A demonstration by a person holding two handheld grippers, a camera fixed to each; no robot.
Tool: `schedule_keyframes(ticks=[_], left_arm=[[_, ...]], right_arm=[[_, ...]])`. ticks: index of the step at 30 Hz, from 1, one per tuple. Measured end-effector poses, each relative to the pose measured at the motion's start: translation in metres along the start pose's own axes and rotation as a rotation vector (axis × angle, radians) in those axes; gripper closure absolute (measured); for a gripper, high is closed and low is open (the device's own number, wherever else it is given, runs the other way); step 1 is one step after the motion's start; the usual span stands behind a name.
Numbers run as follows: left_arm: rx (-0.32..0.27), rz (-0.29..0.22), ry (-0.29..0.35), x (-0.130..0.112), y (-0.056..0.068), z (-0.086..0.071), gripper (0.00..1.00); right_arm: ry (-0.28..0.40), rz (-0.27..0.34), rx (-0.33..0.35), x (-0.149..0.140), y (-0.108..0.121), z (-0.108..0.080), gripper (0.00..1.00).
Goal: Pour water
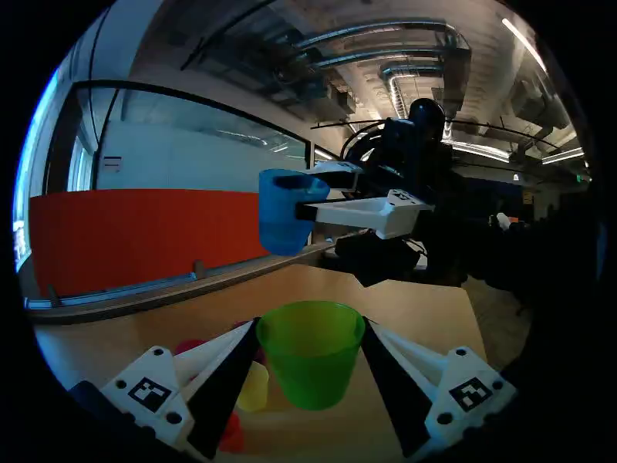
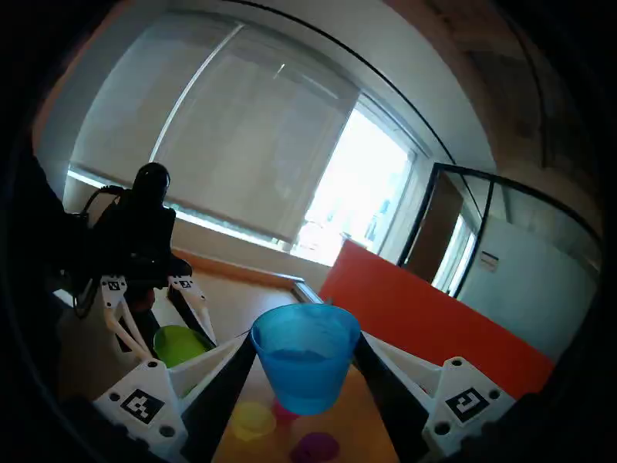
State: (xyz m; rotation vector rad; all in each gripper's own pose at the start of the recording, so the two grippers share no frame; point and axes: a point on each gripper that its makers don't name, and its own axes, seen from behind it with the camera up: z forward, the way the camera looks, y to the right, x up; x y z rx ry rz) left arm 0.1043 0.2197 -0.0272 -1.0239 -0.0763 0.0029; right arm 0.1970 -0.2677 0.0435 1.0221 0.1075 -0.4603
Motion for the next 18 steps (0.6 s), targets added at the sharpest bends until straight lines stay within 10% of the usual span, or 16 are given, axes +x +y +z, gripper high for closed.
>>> schedule_keyframes(ticks=[18], left_arm=[[-0.006,0.012,0.002,0.0,0.002,0.004,0.1]], right_arm=[[0.001,-0.192,-0.007,0.018,0.006,0.007,0.09]])
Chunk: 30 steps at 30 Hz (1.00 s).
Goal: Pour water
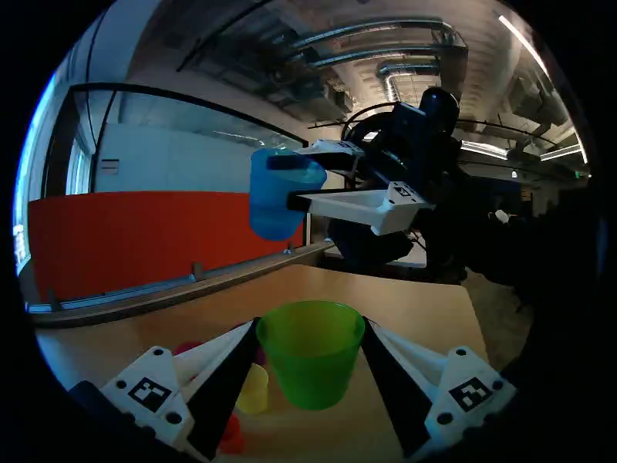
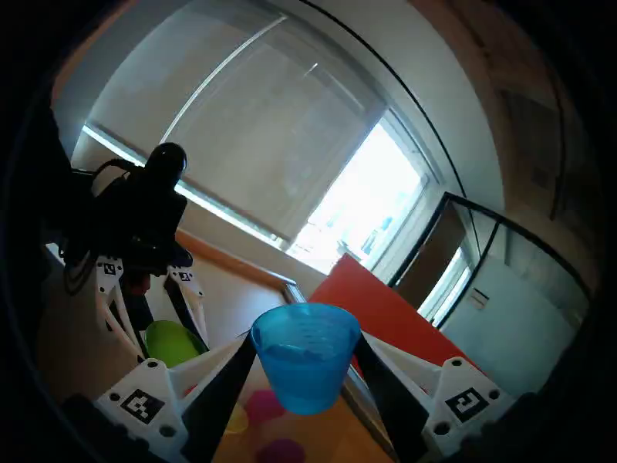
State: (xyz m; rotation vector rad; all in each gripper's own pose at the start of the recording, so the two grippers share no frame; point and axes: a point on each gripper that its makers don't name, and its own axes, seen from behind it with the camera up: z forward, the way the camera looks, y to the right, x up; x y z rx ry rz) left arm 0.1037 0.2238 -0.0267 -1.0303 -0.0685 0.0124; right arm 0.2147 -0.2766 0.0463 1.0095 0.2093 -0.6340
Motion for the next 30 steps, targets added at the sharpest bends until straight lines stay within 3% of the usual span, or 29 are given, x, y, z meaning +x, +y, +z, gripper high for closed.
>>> schedule_keyframes(ticks=[20,30], left_arm=[[-0.003,-0.006,0.013,0.002,0.0,0.002,0.1],[-0.006,-0.003,0.012,0.002,0.002,0.004,0.1]], right_arm=[[-0.014,-0.162,0.012,0.011,0.001,0.006,0.09],[-0.02,-0.211,0.016,0.013,0.002,0.007,0.09]])
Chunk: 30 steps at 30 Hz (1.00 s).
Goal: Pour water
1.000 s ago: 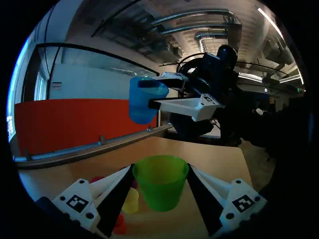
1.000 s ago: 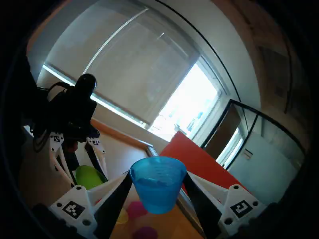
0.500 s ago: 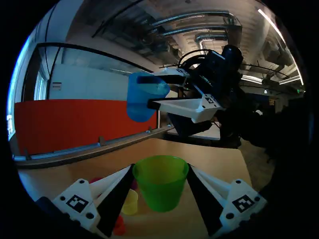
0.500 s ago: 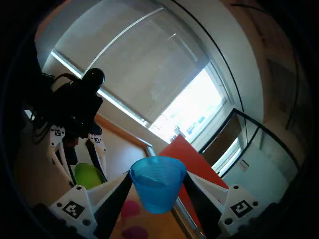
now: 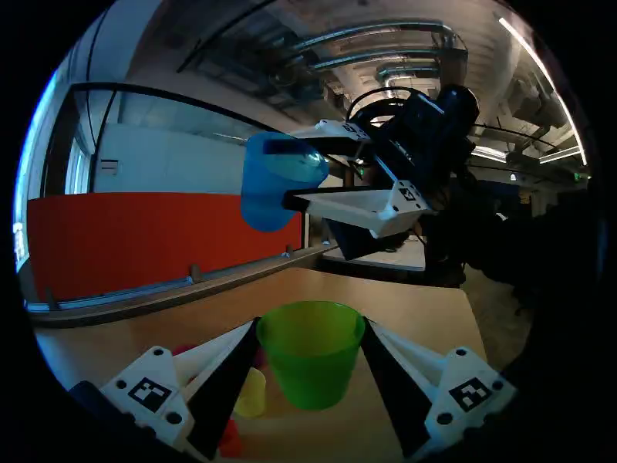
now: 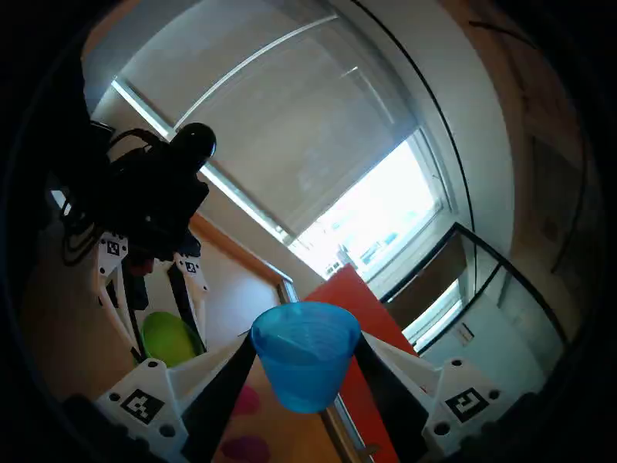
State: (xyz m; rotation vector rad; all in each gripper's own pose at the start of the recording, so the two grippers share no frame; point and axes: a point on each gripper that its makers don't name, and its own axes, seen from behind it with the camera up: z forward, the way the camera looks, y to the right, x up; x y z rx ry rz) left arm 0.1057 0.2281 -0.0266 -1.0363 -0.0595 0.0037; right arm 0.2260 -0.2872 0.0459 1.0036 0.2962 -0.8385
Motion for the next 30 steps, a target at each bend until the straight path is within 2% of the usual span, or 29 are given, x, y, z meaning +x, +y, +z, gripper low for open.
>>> schedule_keyframes(ticks=[30], left_arm=[[0.001,0.003,0.003,0.0047,-0.0012,0.0003,0.1]], right_arm=[[-0.025,-0.17,0.012,0.0035,-0.0042,0.0072,0.09]])
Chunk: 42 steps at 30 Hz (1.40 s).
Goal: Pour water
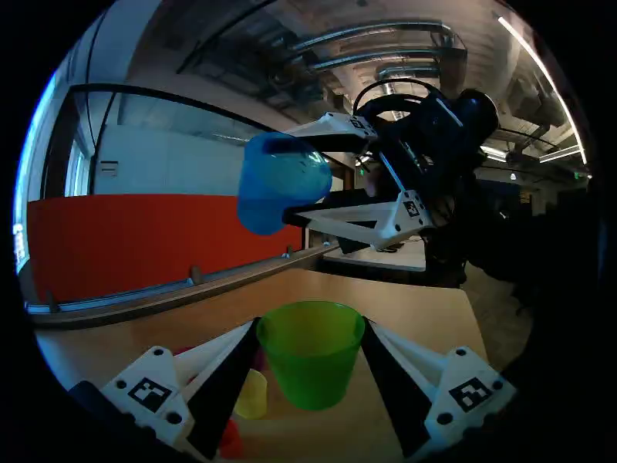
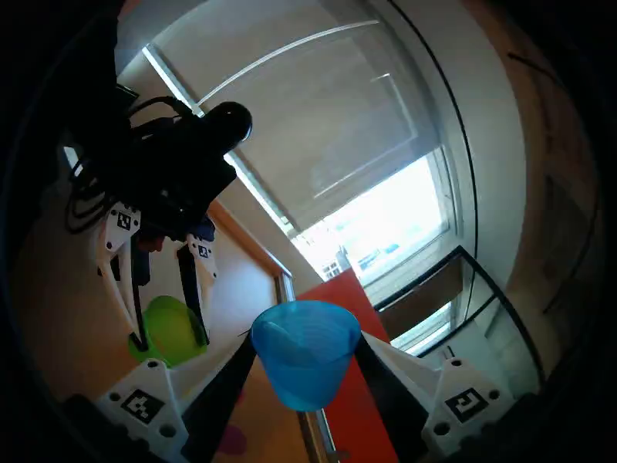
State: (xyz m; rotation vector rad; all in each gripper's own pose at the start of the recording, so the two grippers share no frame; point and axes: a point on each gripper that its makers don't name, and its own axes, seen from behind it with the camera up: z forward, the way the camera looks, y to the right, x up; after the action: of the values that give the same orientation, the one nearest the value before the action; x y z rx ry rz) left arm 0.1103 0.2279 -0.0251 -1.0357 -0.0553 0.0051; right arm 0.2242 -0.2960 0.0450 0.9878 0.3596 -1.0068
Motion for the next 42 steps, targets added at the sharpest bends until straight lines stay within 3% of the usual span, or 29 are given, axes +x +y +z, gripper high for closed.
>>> schedule_keyframes(ticks=[20,42], left_arm=[[0.001,-0.001,0.0,-0.0001,-0.0009,0.0007,0.1],[-0.004,0.006,-0.007,-0.0016,0.0016,0.0001,0.1]], right_arm=[[-0.016,-0.097,-0.011,0.0004,0.003,0.0034,0.09],[-0.028,-0.15,-0.028,-0.0002,0.009,0.007,0.09]])
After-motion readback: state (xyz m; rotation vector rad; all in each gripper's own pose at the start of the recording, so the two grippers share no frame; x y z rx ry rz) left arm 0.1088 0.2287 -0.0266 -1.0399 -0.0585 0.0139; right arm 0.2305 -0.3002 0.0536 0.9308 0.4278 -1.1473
